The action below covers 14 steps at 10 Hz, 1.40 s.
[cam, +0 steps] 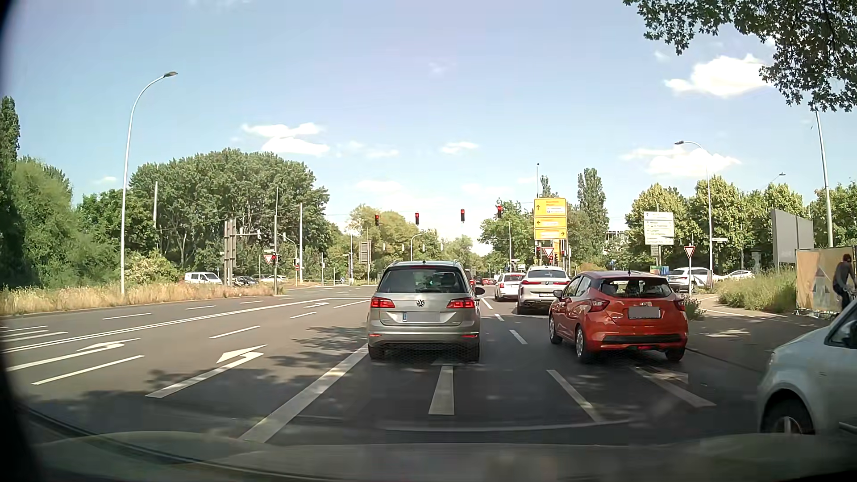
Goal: Follow the waypoints while adhering to traffic rules and regulations
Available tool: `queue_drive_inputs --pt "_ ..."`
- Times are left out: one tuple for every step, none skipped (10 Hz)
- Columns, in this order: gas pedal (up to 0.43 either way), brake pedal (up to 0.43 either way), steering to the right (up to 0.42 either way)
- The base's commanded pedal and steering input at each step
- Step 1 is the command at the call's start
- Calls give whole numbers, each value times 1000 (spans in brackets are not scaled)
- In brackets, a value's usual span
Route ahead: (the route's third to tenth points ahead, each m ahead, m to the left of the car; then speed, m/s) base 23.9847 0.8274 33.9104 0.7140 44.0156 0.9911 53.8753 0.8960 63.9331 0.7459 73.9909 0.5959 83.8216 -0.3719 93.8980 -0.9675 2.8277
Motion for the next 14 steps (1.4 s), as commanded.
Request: queue_drive_inputs --pt "0 146 -1" --pt "0 152 -1" --pt "0 152 -1" --pt "0 152 -1" --pt "0 159 -1" --pt "0 159 -1" --pt "0 159 -1" --pt "0 159 0" --pt "0 159 0" --pt "0 159 -1" --pt "0 159 -1" --pt "0 159 0" --pt "0 159 -2" --pt "0 140 -4"
